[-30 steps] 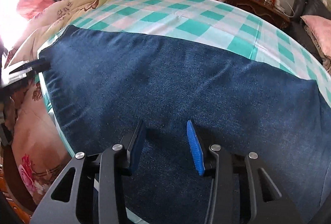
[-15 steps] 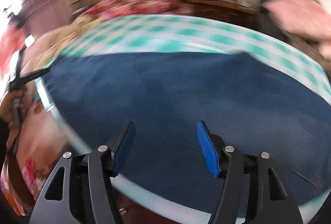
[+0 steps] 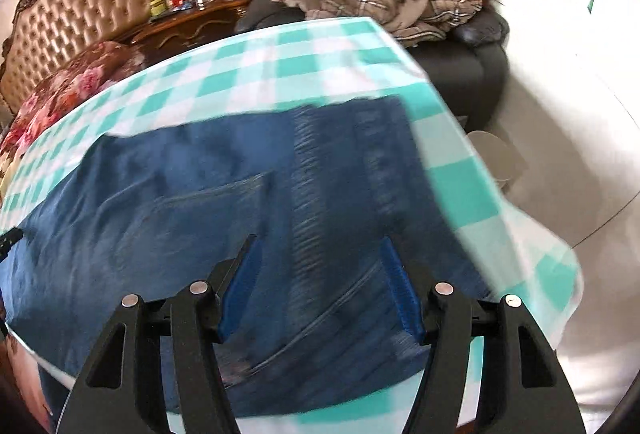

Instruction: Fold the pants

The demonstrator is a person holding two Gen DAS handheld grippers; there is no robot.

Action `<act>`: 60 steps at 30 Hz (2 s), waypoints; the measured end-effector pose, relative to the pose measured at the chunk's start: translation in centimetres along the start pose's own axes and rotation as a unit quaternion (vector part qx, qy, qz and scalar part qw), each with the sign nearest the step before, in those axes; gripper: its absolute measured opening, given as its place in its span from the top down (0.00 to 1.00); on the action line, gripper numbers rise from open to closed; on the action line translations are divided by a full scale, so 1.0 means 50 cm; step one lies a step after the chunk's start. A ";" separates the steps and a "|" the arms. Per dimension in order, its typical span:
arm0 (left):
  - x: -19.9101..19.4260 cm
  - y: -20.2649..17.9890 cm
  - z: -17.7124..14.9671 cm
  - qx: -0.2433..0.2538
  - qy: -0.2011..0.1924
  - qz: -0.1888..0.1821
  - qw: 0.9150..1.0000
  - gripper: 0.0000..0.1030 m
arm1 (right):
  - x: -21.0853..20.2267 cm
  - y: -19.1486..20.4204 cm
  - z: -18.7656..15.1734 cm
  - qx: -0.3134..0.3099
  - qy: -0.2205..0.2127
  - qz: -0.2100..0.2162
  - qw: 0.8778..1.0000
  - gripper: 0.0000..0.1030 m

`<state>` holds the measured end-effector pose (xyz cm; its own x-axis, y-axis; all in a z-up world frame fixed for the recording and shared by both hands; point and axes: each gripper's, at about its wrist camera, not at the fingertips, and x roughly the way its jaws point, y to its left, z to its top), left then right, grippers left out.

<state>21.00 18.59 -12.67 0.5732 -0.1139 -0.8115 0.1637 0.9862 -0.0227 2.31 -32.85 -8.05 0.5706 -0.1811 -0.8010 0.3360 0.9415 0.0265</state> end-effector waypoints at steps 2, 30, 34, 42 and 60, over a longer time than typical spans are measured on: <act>0.001 0.048 -0.004 -0.043 -0.001 0.011 0.999 0.55 | 0.010 -0.015 0.031 -0.006 -0.010 -0.002 1.000 0.41; -0.168 -0.116 -0.235 -0.060 -0.032 0.040 0.997 0.54 | -0.063 0.081 0.018 -0.069 -0.064 0.058 0.994 0.29; -0.167 -0.109 -0.237 -0.062 -0.037 0.032 0.997 0.54 | -0.084 0.181 -0.066 -0.094 -0.033 0.113 0.989 0.29; -0.173 -0.096 -0.237 -0.065 -0.037 0.040 0.996 0.53 | -0.046 0.309 -0.177 -0.178 0.028 0.092 0.979 0.29; -0.204 0.074 -0.276 -0.156 -0.046 0.088 0.983 0.53 | -0.112 0.502 -0.171 -0.236 0.014 0.203 0.950 0.28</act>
<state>4.69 25.06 -12.52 0.6427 0.0657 -0.7633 -0.1904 0.9788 -0.0761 1.13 -5.76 -8.00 0.5595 0.2248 -0.7978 -0.2847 0.9561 0.0697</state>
